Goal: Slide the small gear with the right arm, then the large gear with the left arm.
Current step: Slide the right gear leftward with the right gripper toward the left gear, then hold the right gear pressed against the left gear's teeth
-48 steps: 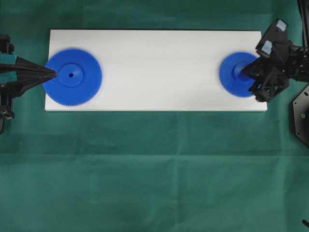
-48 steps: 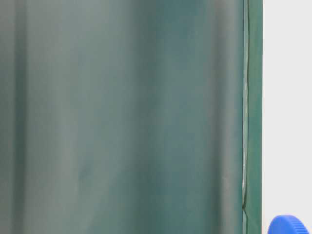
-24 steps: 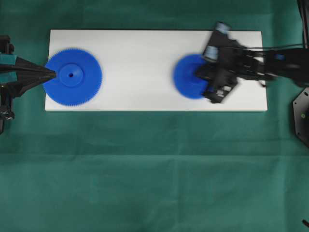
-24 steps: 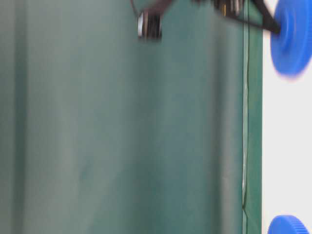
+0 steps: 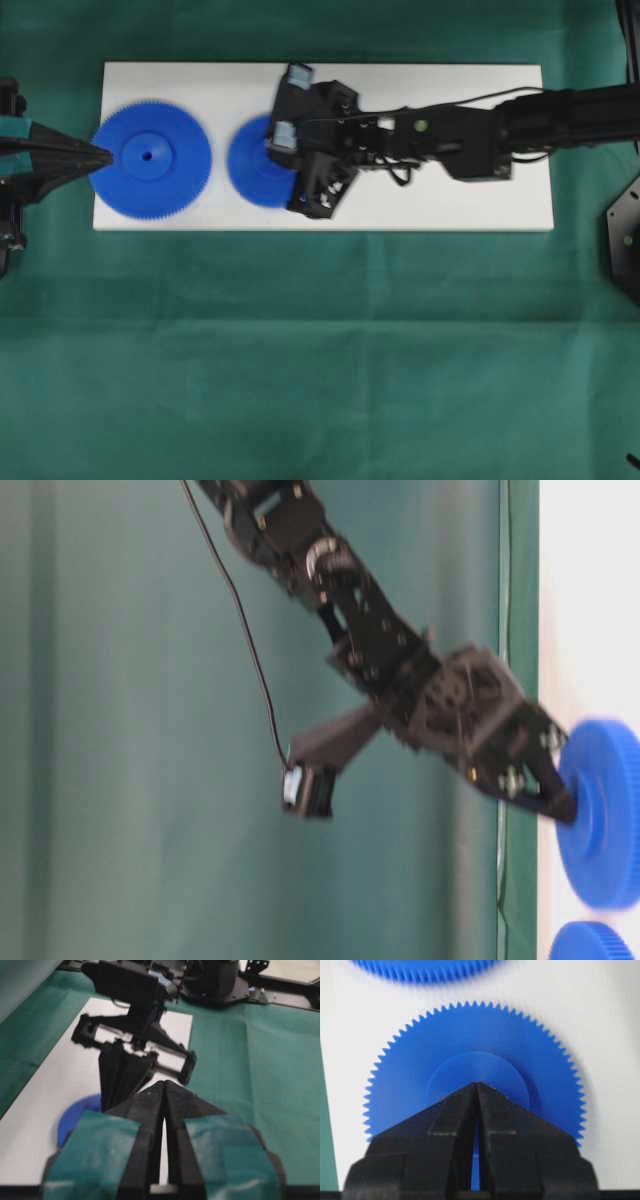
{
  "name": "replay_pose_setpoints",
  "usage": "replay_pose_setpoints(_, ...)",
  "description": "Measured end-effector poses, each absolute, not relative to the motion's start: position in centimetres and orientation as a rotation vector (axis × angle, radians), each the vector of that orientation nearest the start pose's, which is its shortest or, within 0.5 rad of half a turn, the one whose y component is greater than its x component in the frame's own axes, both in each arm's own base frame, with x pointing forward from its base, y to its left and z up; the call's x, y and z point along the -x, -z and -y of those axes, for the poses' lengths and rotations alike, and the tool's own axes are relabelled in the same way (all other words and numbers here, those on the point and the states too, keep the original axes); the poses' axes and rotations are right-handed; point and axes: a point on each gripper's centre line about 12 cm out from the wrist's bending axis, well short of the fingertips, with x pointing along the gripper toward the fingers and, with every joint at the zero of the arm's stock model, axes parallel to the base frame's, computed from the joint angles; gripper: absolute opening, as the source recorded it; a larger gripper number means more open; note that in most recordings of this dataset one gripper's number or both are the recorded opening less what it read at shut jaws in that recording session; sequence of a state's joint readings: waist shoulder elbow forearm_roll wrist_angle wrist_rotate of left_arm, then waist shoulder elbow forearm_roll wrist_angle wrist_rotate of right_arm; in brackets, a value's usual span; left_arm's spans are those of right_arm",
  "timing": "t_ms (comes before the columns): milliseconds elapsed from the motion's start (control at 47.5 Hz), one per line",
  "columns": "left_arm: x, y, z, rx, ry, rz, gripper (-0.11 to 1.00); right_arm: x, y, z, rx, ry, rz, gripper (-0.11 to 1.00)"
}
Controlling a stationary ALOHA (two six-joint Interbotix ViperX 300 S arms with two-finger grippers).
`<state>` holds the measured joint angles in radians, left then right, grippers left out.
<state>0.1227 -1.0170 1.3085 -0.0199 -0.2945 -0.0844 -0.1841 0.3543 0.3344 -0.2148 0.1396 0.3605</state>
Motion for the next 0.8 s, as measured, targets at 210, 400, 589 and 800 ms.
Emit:
replay_pose_setpoints(210,-17.8,-24.8,-2.3,0.104,-0.128,0.014,0.00,-48.7,-11.1,8.9,-0.173,0.246,-0.788,0.50)
replay_pose_setpoints(400,-17.7,-24.9,-2.3,0.112,-0.128,0.019,0.00,-48.7,-11.1,8.8,-0.172,0.248,-0.797,0.50)
replay_pose_setpoints(589,-17.7,-24.9,-2.3,0.116,-0.128,0.021,0.00,-48.7,-11.1,8.8,-0.170,0.248,-0.797,0.50)
replay_pose_setpoints(800,-17.7,-24.9,-2.3,0.124,-0.128,0.020,0.00,-48.7,-11.1,8.8,-0.170,0.248,-0.797,0.50)
